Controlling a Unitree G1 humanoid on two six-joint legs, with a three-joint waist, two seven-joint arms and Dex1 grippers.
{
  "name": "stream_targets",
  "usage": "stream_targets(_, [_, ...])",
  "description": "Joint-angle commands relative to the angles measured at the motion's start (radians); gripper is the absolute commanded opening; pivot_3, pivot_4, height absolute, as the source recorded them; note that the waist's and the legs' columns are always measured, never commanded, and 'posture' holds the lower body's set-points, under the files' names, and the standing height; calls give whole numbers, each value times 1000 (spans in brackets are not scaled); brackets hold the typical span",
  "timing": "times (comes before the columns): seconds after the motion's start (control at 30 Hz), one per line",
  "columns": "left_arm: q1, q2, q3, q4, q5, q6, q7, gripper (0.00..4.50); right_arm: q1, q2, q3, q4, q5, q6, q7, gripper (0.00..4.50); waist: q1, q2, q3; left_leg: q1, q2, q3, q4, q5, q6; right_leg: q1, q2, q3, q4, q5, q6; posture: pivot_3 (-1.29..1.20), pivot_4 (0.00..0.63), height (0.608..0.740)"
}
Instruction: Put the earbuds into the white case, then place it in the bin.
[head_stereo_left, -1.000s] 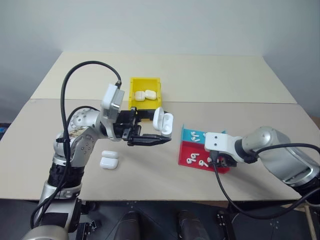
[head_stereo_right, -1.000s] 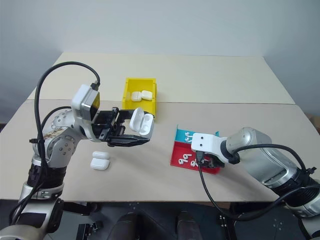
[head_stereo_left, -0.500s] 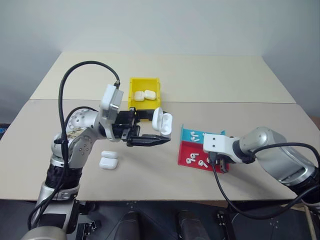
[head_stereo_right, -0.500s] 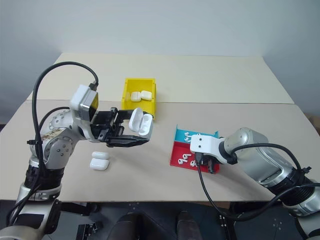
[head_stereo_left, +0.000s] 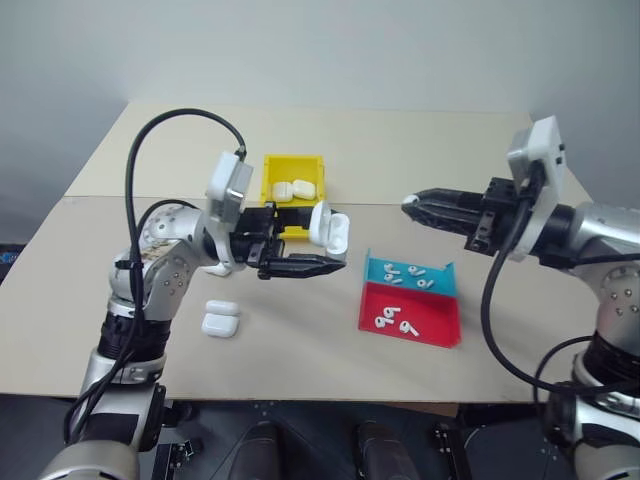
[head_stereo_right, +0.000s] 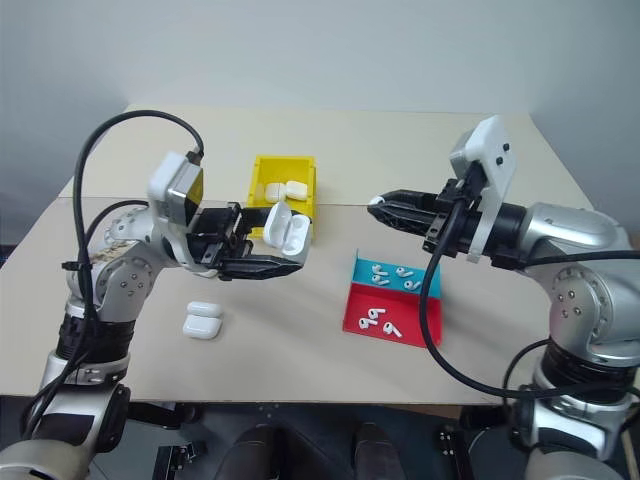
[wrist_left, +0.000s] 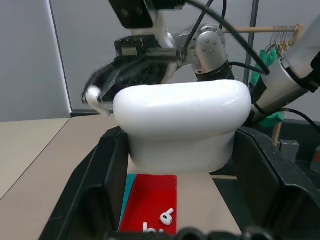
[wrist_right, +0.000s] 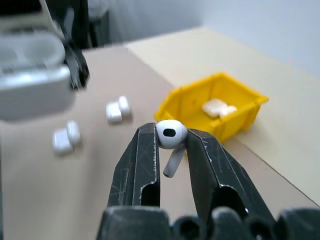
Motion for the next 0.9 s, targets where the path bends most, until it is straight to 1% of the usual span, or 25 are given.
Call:
stream_targets(0.03, [-86,-20,-31,59,28,-9,-33,2789,-66,102,-70,-72,148,9,-133,620,-1,0,0,0,0,0,0,0,0,0,0,0,0,0,0,0,150,740])
stream_targets(0.1, [-116,-35,-44,99,47,-15,-42,2789,-76,150,-59,-96,208,10,-194,620,-2,0,0,0,0,0,0,0,0,0,0,0,0,0,0,0,150,740])
stream_targets(0.2, [-149,-53,-58,137,67,-21,-58,2789,-67,179,-23,-122,276,-5,-267,620,-2,0,0,0,0,0,0,0,0,0,0,0,0,0,0,0,150,740])
stream_targets(0.27, [-166,-66,-60,159,79,-33,-68,2789,-38,180,19,-138,295,-23,-292,620,-3,0,0,0,0,0,0,0,0,0,0,0,0,0,0,0,150,740])
stream_targets(0.53, [-186,-84,-46,183,99,-52,-84,2789,42,108,109,-147,299,-105,-332,620,-3,0,0,-1,0,0,0,0,0,0,0,0,-1,0,0,0,150,740])
stream_targets(0.8, [-168,-85,-23,121,81,-41,-60,2789,87,36,157,-134,283,-195,-345,620,-4,0,0,-1,0,0,0,0,0,0,0,0,-1,0,0,0,150,740])
stream_targets(0.9, [-152,-88,-13,77,68,-23,-31,2789,91,10,155,-126,292,-217,-348,620,-4,0,0,-1,0,0,0,0,0,0,0,0,-1,0,0,0,150,740])
